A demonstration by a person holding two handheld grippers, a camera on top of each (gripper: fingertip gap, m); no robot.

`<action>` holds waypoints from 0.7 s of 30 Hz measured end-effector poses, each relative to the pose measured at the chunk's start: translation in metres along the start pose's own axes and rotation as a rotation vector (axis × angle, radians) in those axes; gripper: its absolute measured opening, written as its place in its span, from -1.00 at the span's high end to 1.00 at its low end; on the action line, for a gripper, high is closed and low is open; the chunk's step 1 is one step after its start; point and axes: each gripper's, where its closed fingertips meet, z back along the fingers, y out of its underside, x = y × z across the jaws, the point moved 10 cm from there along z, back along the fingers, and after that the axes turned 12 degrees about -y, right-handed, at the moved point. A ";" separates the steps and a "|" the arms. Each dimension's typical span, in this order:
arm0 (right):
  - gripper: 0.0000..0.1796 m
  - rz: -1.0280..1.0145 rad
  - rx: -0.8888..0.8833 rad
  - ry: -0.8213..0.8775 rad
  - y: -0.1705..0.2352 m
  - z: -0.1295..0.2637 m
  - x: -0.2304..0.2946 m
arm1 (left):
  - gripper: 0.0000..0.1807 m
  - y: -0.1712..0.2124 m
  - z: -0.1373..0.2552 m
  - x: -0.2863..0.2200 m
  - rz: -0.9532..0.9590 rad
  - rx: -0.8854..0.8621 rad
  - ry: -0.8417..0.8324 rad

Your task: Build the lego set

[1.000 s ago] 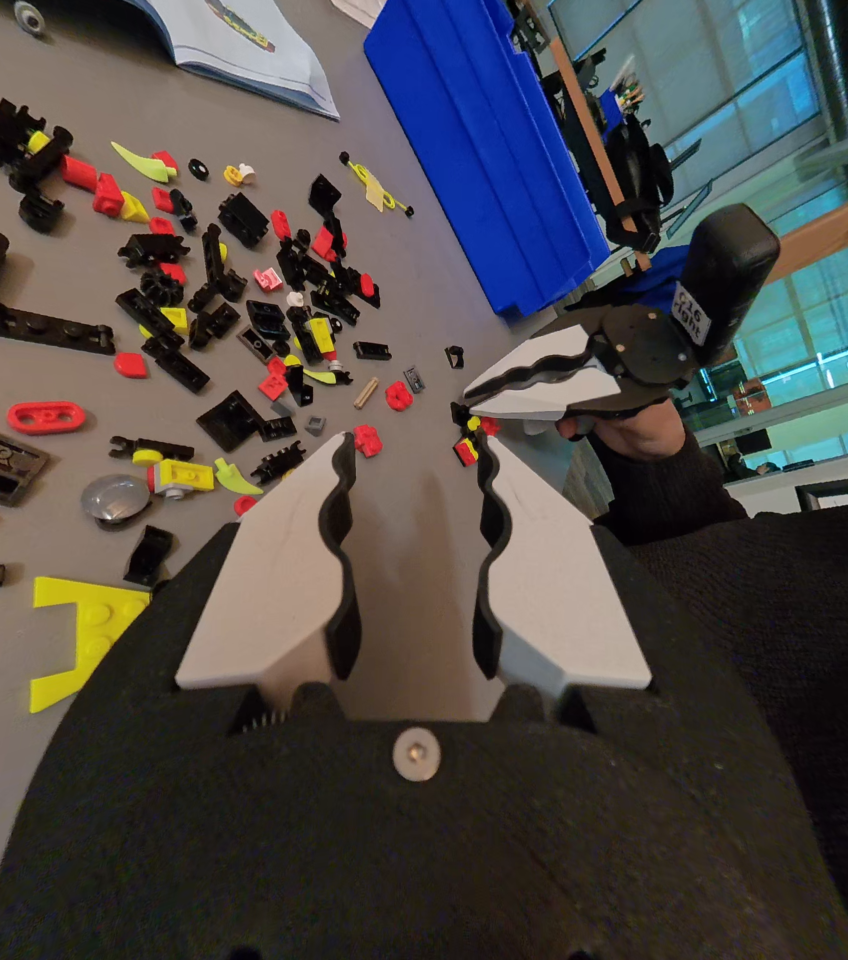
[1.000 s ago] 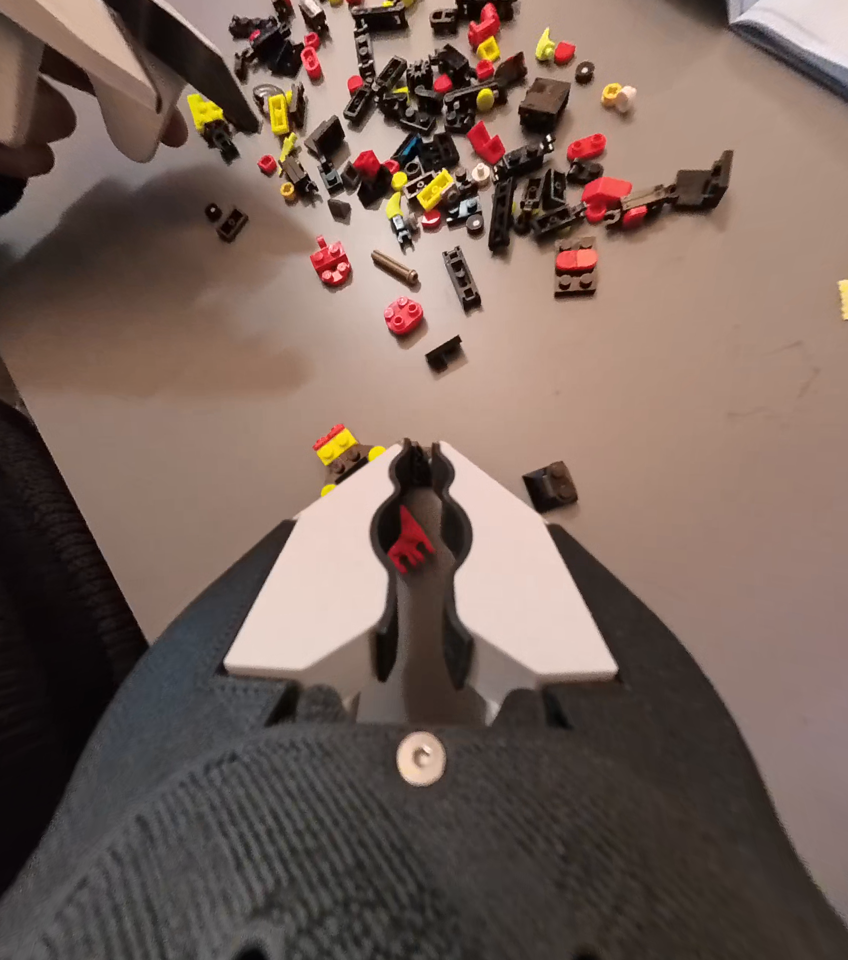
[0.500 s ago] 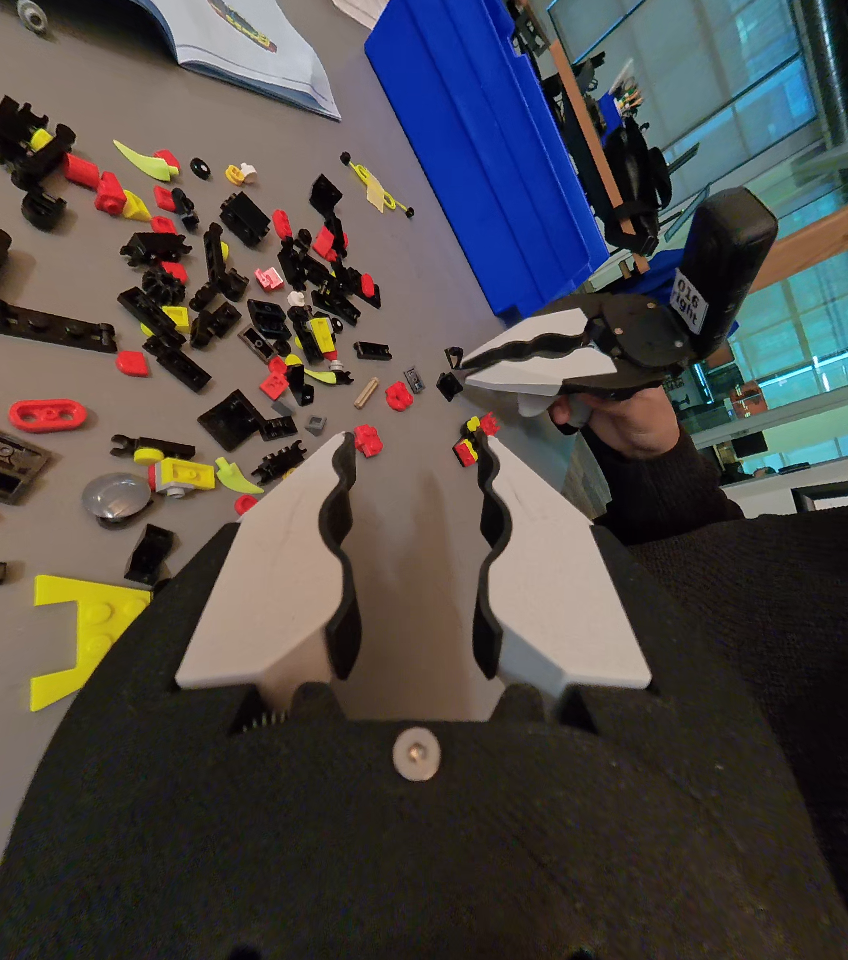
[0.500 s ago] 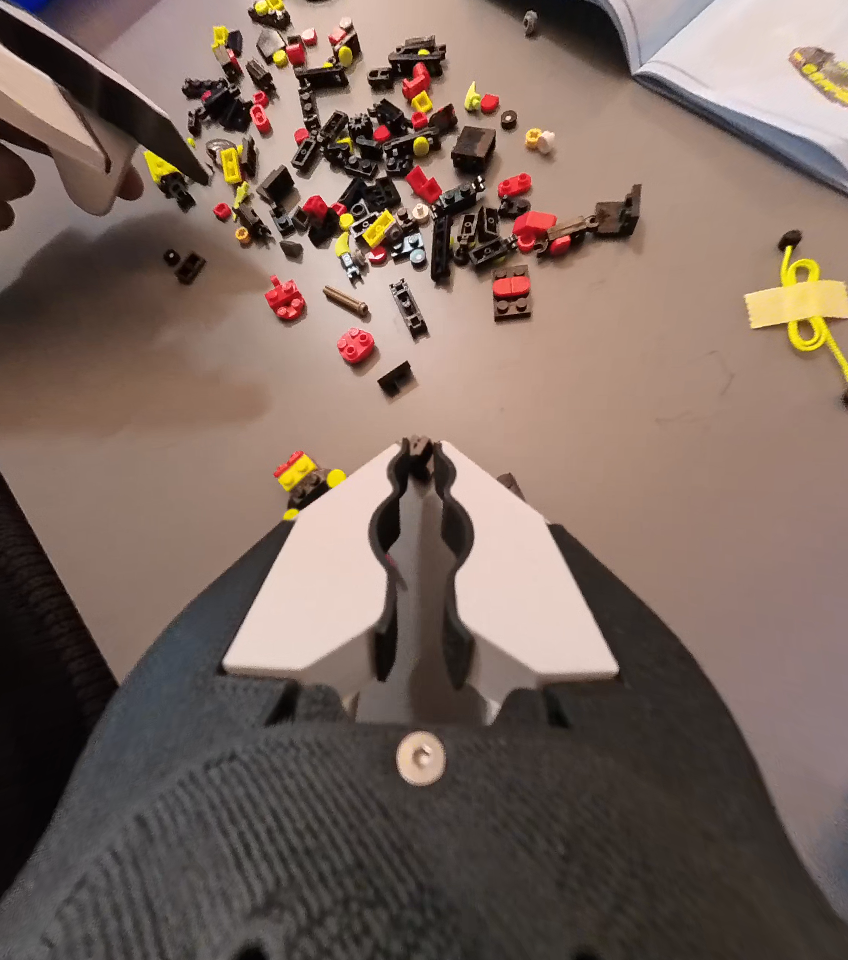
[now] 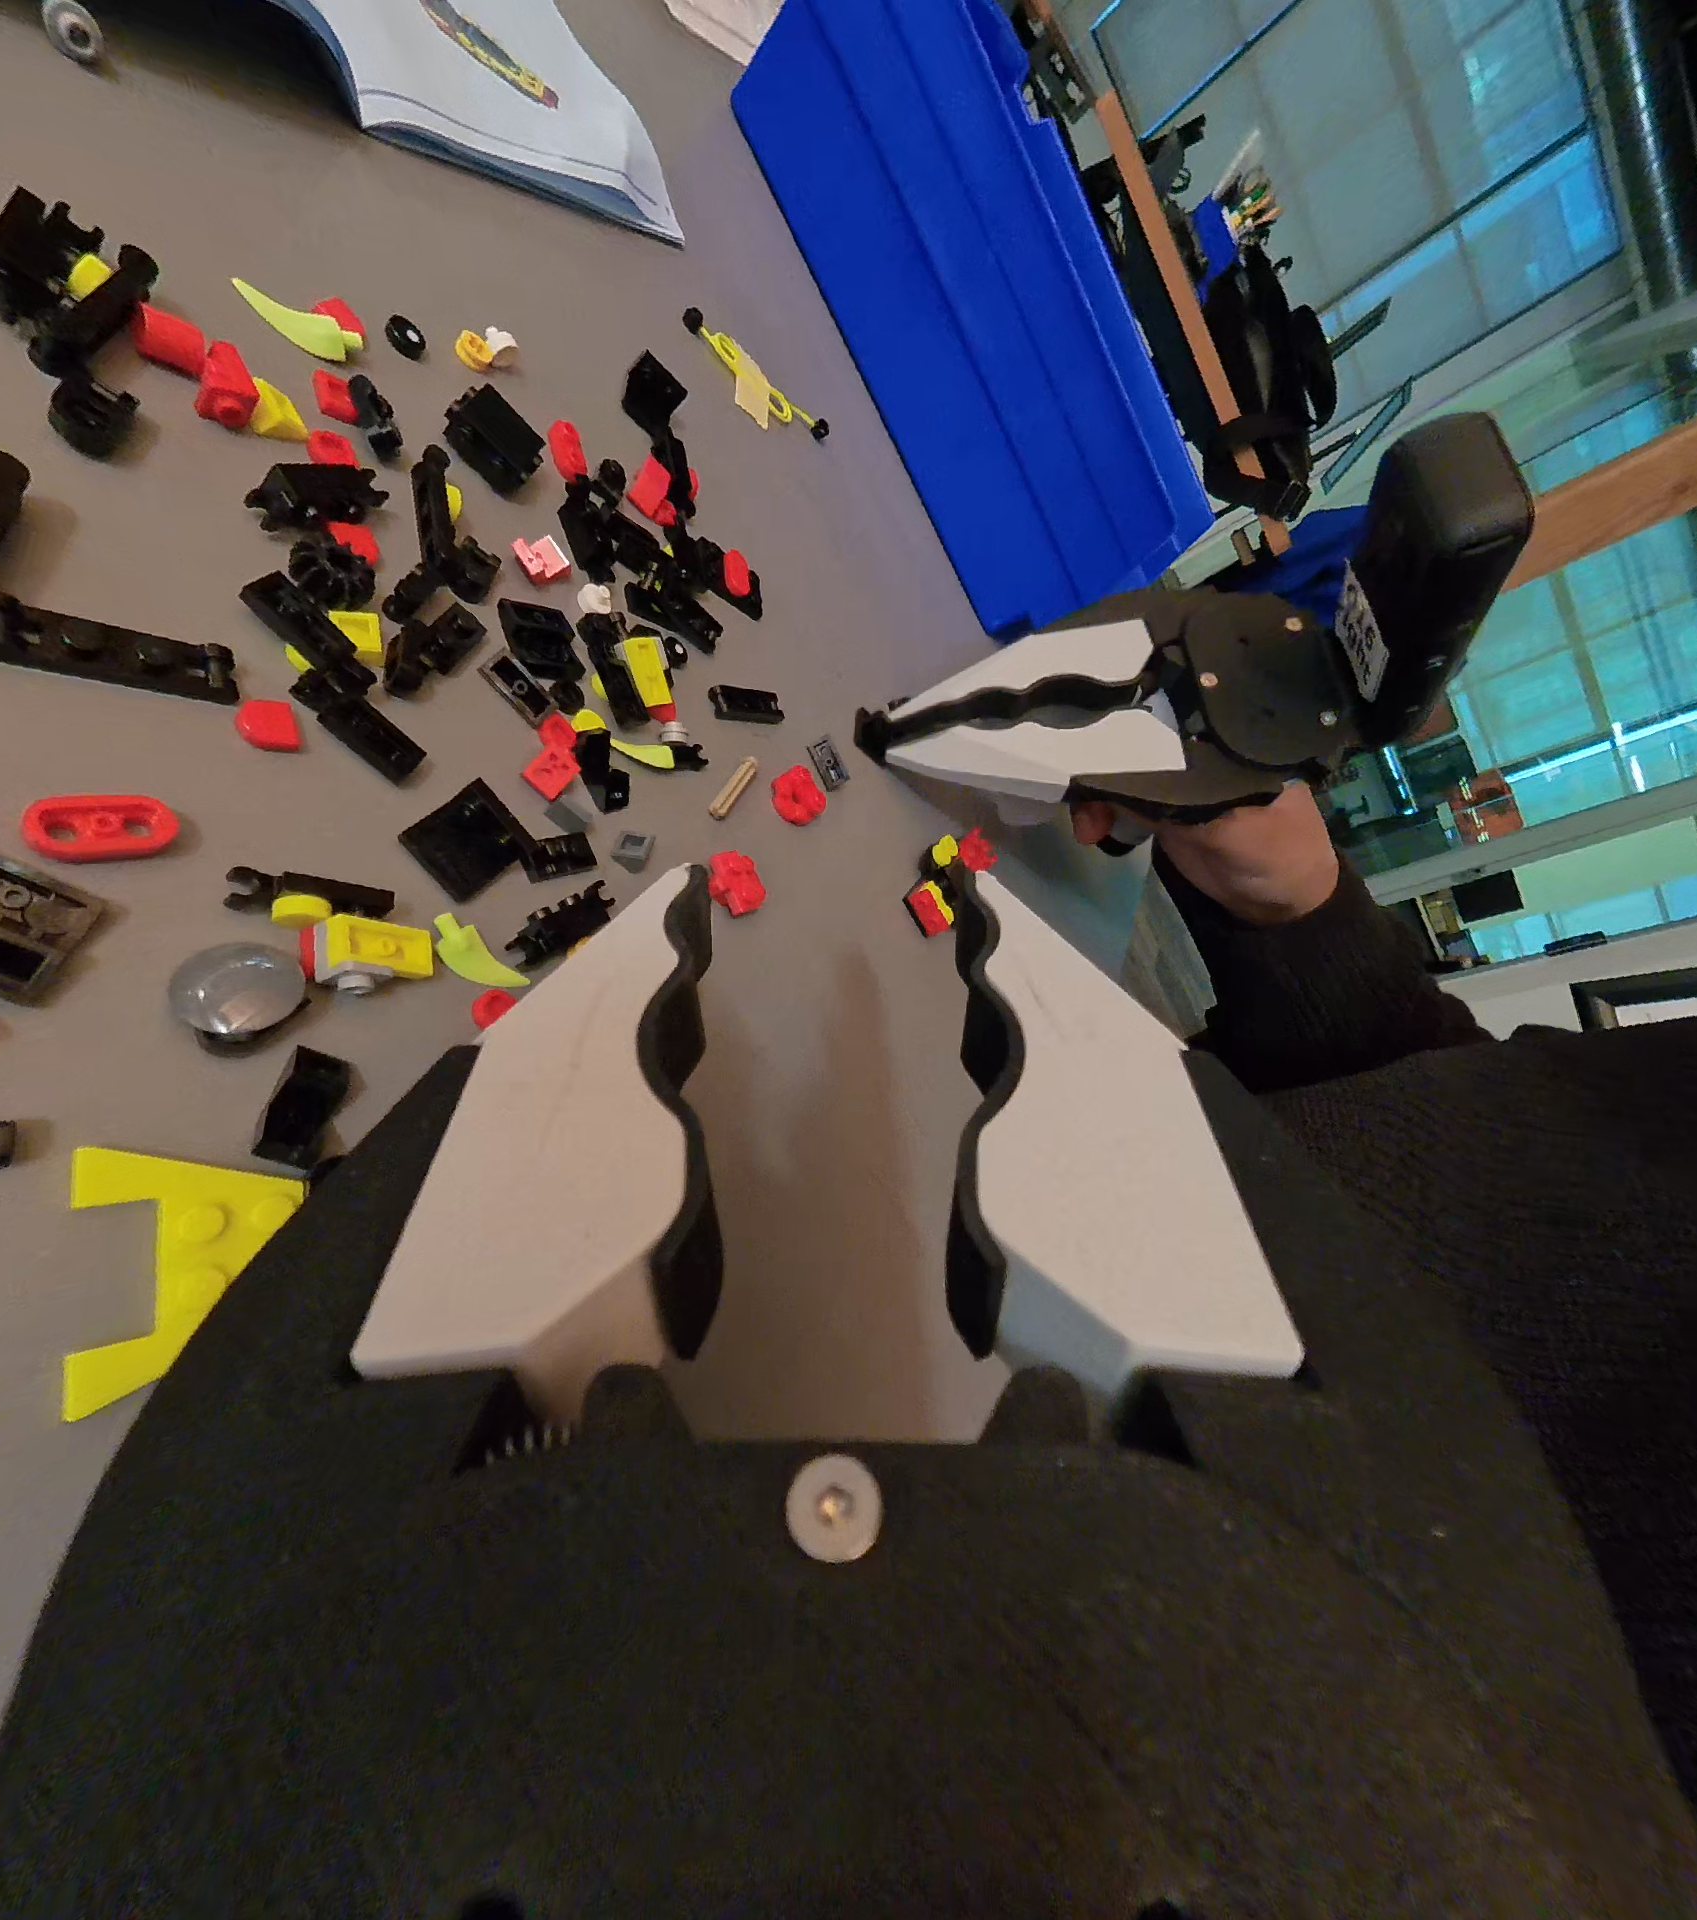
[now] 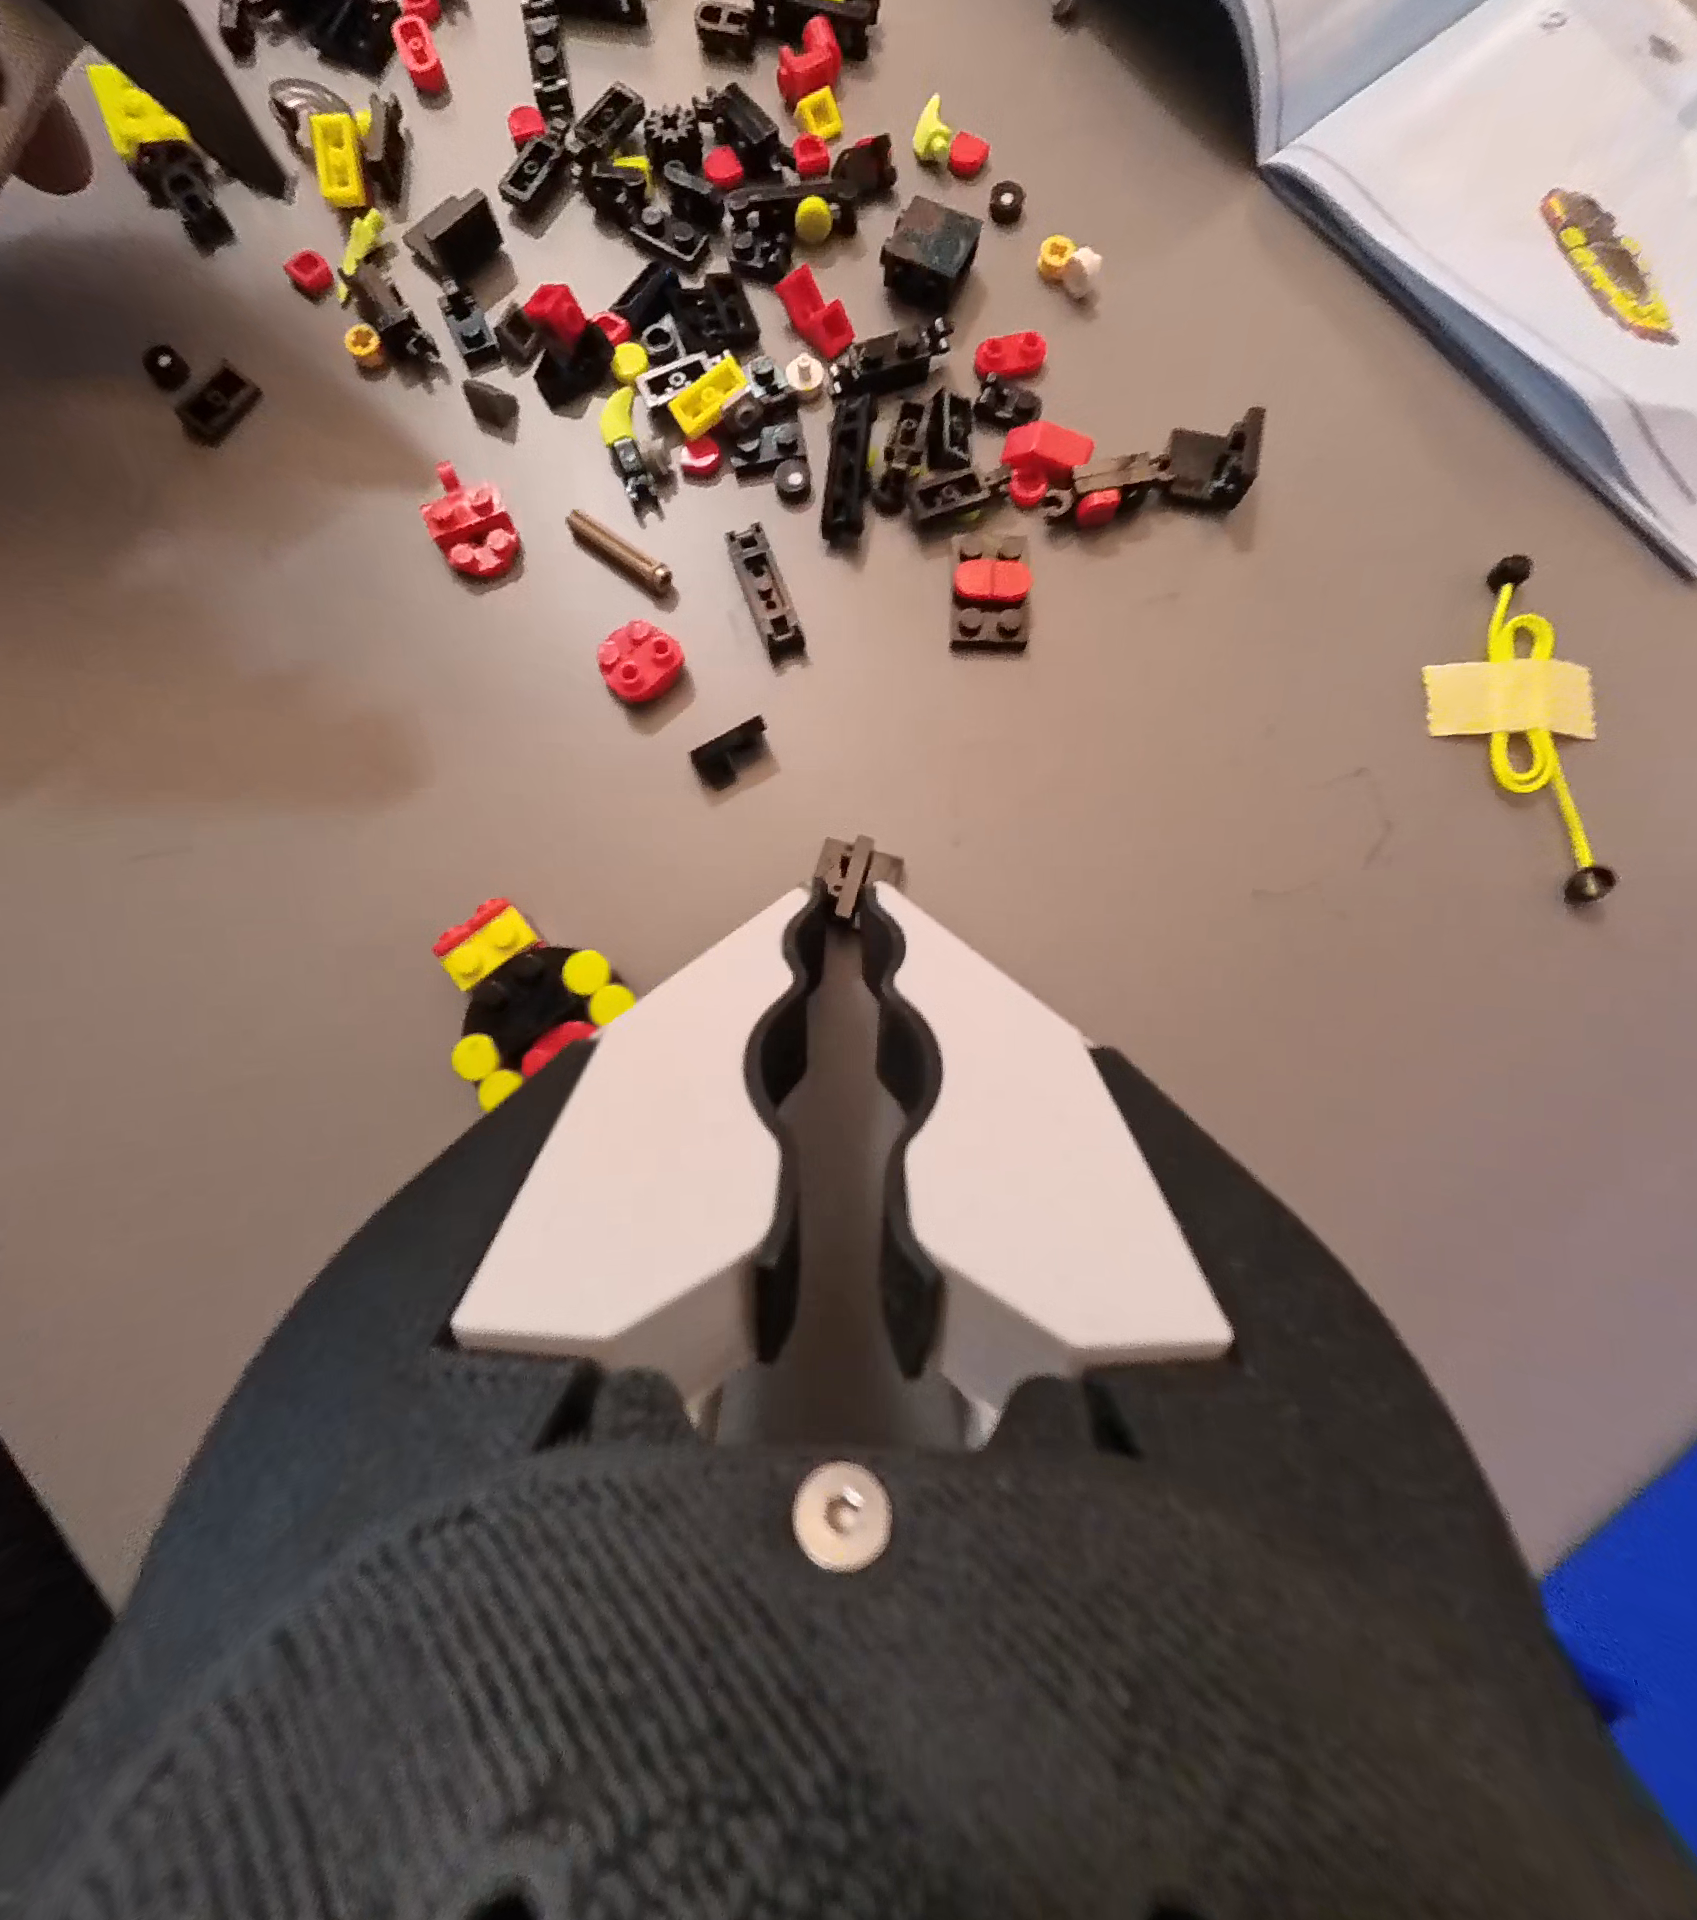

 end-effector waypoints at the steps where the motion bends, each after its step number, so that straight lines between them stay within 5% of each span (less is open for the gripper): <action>1: 0.95 0.001 -0.004 0.004 -0.001 0.000 -0.002 | 0.49 0.000 0.000 0.000 0.000 0.000 0.000; 8: 0.79 0.101 -0.099 -0.034 -0.019 0.001 0.006 | 0.49 0.000 0.000 0.000 -0.002 0.000 -0.003; 12: 0.66 0.210 0.000 -0.081 -0.021 -0.016 0.015 | 0.49 0.000 -0.001 -0.001 -0.007 0.002 -0.006; 21: 0.84 0.179 0.025 -0.115 -0.024 -0.023 0.008 | 0.49 0.000 0.000 -0.001 -0.008 0.000 -0.004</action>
